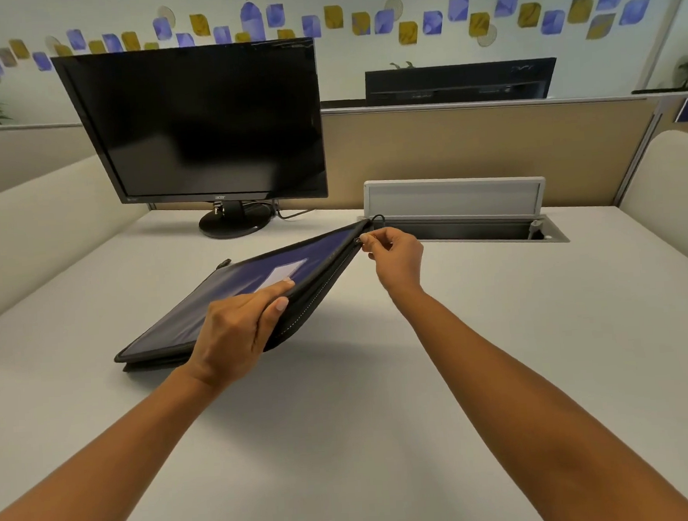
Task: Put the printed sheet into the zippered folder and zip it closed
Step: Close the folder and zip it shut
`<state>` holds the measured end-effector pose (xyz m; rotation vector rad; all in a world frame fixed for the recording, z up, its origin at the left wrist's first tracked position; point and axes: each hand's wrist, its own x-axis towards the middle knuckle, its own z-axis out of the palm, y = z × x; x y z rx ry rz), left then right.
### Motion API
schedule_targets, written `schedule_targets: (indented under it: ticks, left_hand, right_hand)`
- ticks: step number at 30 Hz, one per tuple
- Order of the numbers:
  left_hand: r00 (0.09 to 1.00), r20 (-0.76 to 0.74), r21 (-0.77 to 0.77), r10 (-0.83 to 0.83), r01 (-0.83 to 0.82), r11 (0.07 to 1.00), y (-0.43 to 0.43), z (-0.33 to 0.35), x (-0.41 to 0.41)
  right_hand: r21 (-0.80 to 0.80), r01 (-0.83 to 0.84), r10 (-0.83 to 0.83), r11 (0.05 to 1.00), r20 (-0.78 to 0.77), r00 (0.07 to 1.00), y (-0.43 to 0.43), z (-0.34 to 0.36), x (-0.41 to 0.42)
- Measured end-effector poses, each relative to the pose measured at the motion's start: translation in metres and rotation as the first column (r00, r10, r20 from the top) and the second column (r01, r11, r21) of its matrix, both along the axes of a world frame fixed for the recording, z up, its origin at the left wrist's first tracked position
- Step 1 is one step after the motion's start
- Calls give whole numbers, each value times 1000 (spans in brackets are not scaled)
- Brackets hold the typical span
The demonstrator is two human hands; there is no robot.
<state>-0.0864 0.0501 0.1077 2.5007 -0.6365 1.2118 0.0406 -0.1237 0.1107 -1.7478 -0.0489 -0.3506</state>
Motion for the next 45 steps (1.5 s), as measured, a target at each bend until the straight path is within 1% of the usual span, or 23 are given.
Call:
schedule_targets:
  ticks: [6, 10, 19, 27, 33, 39, 45]
  left_hand:
    - [1000, -15, -32, 6, -7, 999, -1, 6, 3]
    - [1000, 4, -46, 6, -6, 999, -2, 10, 6]
    - [1000, 22, -34, 0, 1, 999, 4, 4, 7]
    - [1000, 24, -40, -14, 15, 999, 4, 6, 8]
    - [1000, 29, -51, -11, 13, 999, 6, 5, 5]
    - [999, 36, -71, -24, 27, 997, 9, 9, 5]
    - [998, 64, -57, -24, 28, 998, 7, 9, 8]
  right_hand:
    - [-71, 56, -53, 996, 39, 998, 3, 3, 17]
    - [-104, 82, -76, 991, 63, 995, 6, 8, 24]
    - [-103, 47, -39, 994, 83, 996, 9, 3, 18]
    - [-81, 29, -17, 996, 143, 990, 18, -5, 0]
    - [-98, 65, -51, 993, 140, 989, 14, -3, 7]
    - [-140, 105, -79, 985, 178, 981, 13, 4, 17]
    - [-151, 125, -101, 981, 158, 982, 16, 9, 23]
